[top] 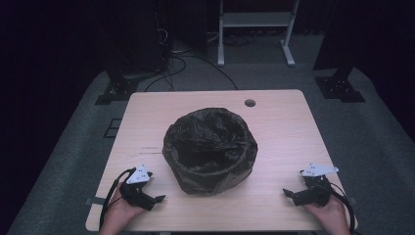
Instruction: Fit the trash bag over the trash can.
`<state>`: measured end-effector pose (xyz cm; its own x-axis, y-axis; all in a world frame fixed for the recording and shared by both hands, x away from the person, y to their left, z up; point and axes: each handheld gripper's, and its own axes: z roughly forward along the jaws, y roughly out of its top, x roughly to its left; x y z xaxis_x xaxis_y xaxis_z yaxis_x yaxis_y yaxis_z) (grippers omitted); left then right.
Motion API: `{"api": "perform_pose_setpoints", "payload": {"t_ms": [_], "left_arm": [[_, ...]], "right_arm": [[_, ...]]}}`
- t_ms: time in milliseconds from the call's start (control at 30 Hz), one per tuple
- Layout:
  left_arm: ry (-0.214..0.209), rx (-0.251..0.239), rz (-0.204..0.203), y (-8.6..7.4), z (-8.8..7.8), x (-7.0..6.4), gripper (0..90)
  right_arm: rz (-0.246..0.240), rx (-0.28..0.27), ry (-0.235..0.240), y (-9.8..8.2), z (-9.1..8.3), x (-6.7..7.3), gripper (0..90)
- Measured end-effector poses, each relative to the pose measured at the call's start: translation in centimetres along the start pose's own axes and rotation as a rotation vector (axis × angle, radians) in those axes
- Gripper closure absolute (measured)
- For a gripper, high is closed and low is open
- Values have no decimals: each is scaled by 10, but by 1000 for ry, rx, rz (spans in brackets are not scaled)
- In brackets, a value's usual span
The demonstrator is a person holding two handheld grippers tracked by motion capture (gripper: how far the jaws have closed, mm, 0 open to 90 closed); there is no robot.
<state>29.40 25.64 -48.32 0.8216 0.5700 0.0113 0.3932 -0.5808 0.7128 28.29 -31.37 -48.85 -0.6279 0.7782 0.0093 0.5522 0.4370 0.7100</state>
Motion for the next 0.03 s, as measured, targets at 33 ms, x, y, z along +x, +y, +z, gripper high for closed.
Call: {"api": "perform_pose_setpoints", "payload": {"t_ms": [33], "left_arm": [[0, 0, 0, 0, 0, 0, 0]], "right_arm": [[0, 0, 0, 0, 0, 0, 0]]}}
